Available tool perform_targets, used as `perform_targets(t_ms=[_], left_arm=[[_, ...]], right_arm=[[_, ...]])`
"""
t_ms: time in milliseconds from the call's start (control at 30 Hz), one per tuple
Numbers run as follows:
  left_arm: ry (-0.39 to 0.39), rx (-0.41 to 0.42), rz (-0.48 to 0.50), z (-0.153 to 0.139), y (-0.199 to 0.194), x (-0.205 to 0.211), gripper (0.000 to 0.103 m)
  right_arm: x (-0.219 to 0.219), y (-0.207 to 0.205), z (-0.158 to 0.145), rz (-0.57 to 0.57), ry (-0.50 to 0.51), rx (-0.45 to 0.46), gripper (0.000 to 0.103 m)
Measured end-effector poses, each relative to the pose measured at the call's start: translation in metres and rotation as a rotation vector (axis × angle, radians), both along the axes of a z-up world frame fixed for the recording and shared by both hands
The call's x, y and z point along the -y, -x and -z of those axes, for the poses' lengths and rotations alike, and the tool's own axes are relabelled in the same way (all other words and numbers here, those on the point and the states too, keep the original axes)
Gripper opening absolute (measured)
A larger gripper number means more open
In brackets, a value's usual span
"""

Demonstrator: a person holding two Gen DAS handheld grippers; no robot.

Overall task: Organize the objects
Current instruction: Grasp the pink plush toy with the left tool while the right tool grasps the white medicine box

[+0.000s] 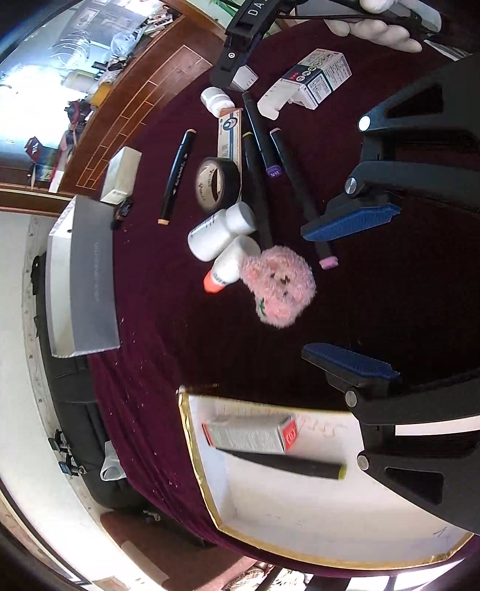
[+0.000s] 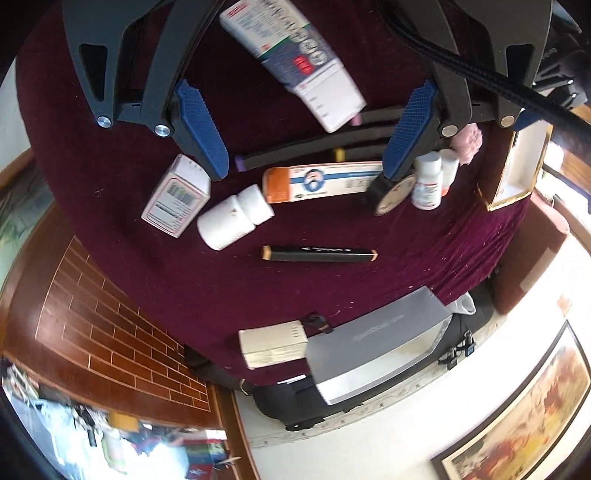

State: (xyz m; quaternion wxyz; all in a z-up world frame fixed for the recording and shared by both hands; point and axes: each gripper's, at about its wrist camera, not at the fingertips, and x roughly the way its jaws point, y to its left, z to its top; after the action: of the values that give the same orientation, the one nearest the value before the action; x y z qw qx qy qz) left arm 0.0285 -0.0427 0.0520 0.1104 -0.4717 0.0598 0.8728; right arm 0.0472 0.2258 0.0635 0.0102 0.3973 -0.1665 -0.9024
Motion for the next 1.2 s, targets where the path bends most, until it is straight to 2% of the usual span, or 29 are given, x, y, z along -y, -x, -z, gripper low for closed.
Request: perform_targets(t_ms=[300, 400, 633, 700, 800, 867, 1100, 1200], left_arm=[[0.059, 0.045, 0.020, 0.024, 0.016, -0.033, 0.051], [0.062, 0.028, 0.010, 0.028, 0.025, -0.037, 0.054], [-0.005, 0.002, 0.039, 0.023, 0.036, -0.021, 0.054], [0.010, 0.012, 0.002, 0.023, 0.041, -0.011, 0.054], [-0.054, 0.060, -0.048, 0.028, 0.051, 0.004, 0.054], [-0.069, 0.073, -0.058, 0.029, 0.055, 0.005, 0.054], [0.054, -0.012, -0.025, 0.023, 0.055, -0.017, 0.054], [0.051, -0.001, -0.010, 0.026, 0.060, -0.019, 0.054]], right_arm=[[-0.027, 0.008, 0.026, 0.025, 0.082, -0.003, 0.086], [-0.033, 0.009, 0.030, 0.032, 0.110, -0.012, 0.086], [-0.043, 0.007, 0.030, 0.041, 0.162, -0.034, 0.086], [-0.046, 0.007, 0.030, 0.042, 0.177, -0.040, 0.086], [-0.048, 0.006, 0.031, 0.039, 0.194, -0.040, 0.086], [-0.048, 0.006, 0.031, 0.039, 0.197, -0.041, 0.086], [-0.046, 0.006, 0.031, 0.032, 0.189, -0.036, 0.086], [-0.046, 0.006, 0.031, 0.031, 0.179, -0.037, 0.086]])
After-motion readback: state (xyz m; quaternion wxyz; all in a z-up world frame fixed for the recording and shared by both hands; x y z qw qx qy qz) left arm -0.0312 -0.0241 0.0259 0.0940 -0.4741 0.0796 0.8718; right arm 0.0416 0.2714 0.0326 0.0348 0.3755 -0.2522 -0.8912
